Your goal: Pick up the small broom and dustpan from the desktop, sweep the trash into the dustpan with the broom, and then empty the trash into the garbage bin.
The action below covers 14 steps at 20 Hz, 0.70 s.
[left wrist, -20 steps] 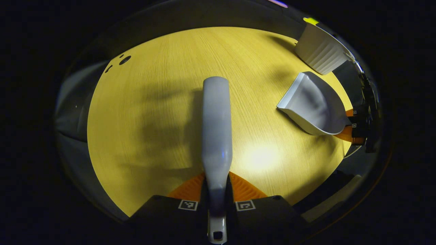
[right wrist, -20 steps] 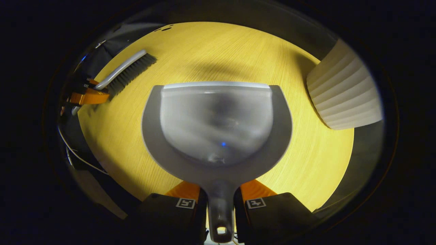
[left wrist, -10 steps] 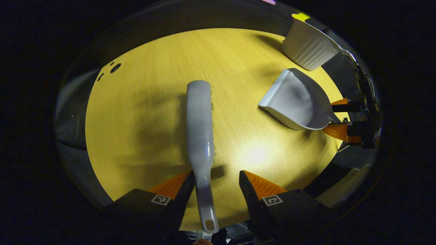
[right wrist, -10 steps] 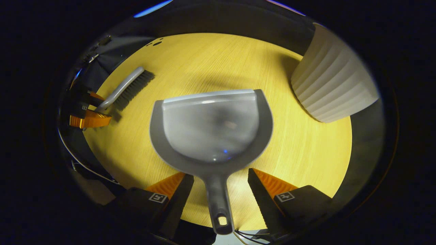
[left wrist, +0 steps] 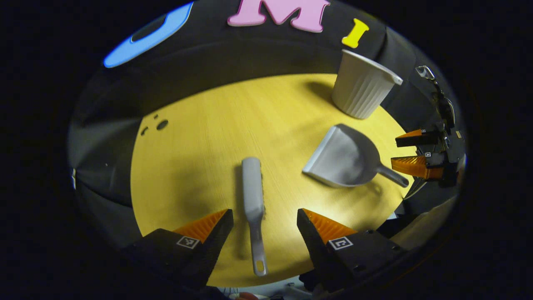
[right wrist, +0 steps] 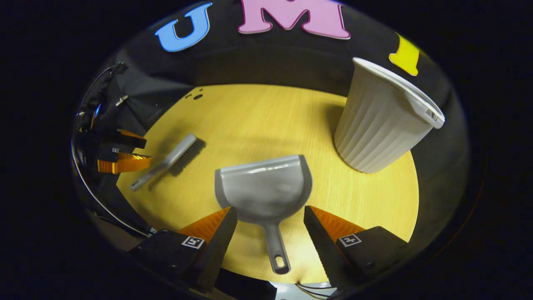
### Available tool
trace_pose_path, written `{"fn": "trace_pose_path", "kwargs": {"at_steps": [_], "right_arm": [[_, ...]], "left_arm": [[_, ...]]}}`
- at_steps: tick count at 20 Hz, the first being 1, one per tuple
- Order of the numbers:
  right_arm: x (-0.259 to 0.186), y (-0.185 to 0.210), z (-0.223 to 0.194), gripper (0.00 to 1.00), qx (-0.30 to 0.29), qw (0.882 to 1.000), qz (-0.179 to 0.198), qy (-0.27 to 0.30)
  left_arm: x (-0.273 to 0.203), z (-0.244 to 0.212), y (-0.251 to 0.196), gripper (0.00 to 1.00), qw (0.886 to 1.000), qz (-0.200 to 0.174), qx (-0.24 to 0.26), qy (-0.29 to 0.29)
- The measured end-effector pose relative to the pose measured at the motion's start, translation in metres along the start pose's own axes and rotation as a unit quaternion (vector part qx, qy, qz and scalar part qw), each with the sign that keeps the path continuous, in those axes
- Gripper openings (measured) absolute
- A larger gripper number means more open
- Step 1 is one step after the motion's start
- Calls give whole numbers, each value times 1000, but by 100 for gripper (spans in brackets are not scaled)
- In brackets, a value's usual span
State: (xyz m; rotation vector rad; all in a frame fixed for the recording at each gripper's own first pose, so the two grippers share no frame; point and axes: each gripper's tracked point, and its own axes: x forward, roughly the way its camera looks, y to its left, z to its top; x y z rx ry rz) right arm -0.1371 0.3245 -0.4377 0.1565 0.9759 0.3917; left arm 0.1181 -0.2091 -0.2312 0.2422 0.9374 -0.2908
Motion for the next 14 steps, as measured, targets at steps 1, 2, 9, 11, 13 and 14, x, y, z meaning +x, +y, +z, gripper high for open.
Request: {"fn": "trace_pose_path", "kwargs": {"at_steps": [1, 2, 9, 11, 13, 14], "right_arm": [[-7, 0, 11, 100, -2, 1000, -4, -14], [-13, 0, 21, 99, -4, 1000, -6, -30], [-62, -1, 105, 100, -28, 980, -40, -192], [-75, 1, 120, 99, -37, 972, -49, -227], [-85, 1, 126, 99, -52, 967, -60, -240], [-93, 3, 130, 99, -59, 964, -67, -250]], "left_arm": [[-9, 13, -3, 96, 999, 2, 4, -33], [-16, 26, -7, 96, 998, 3, 6, -59], [-68, 89, -30, 96, 977, 12, 20, -213], [-80, 102, -36, 96, 969, 7, 17, -247], [-93, 116, -43, 95, 961, 3, 18, -277], [-99, 122, -47, 95, 957, 1, 20, -288]]}}
